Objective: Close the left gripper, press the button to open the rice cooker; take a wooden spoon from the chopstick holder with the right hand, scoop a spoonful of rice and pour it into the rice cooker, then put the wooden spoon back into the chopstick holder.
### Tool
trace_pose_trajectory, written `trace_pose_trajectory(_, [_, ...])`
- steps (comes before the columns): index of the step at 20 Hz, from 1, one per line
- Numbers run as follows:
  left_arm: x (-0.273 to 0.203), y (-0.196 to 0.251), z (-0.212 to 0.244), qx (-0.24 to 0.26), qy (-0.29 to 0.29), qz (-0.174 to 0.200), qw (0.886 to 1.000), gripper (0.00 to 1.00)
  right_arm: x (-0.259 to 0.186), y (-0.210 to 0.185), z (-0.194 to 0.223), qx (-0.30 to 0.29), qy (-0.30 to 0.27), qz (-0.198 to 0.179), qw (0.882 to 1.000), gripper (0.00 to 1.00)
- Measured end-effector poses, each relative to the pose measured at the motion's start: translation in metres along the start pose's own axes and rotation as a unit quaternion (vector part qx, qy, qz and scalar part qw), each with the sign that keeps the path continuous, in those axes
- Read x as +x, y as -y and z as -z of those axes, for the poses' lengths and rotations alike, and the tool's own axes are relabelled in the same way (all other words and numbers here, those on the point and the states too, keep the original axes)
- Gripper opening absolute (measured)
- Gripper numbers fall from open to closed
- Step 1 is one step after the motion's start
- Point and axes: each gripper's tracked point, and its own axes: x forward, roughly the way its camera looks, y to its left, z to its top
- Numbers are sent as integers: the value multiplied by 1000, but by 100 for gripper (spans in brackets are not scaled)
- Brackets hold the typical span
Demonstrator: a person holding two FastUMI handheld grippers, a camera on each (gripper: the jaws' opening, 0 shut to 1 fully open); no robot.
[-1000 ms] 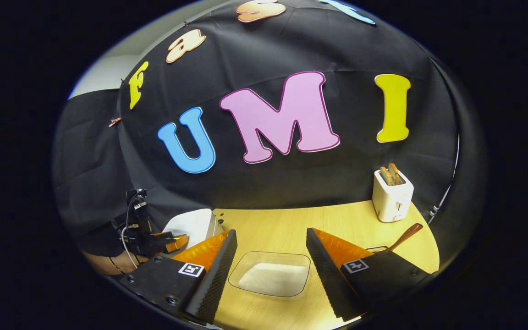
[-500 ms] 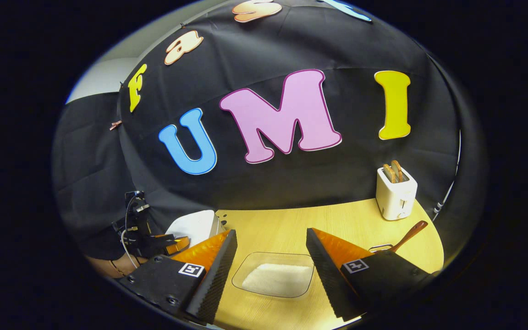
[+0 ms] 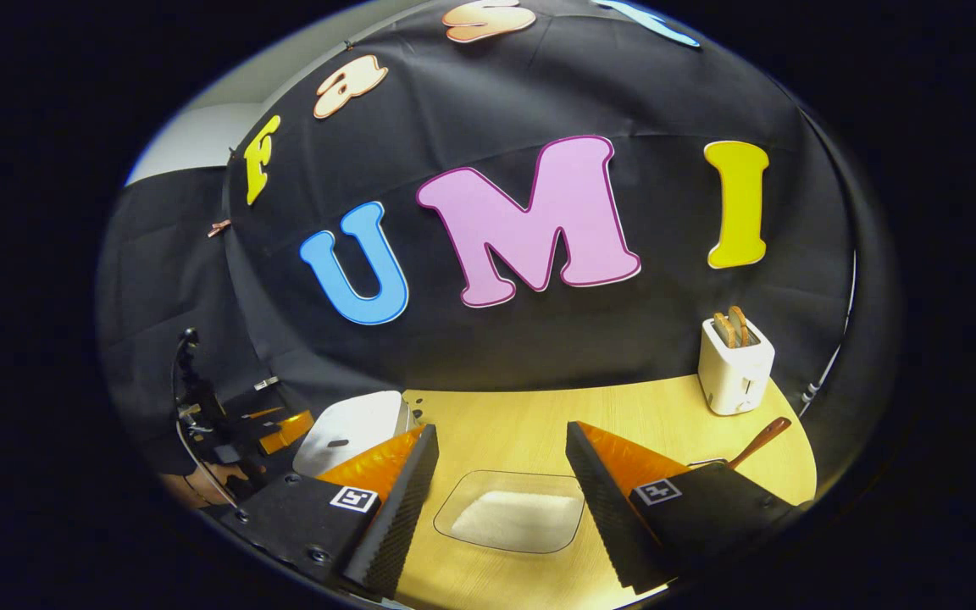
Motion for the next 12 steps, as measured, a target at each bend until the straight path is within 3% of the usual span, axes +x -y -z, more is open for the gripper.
trace_pose_trajectory(5, [-25, 29, -22, -19, 19, 44, 999, 95, -2, -6, -4, -12, 4, 1, 1000, 93])
trace_pose_trajectory(12, [-42, 57, -34, -4, 32, 83, 996, 94, -7, -3, -5, -25, 11, 17, 999, 93])
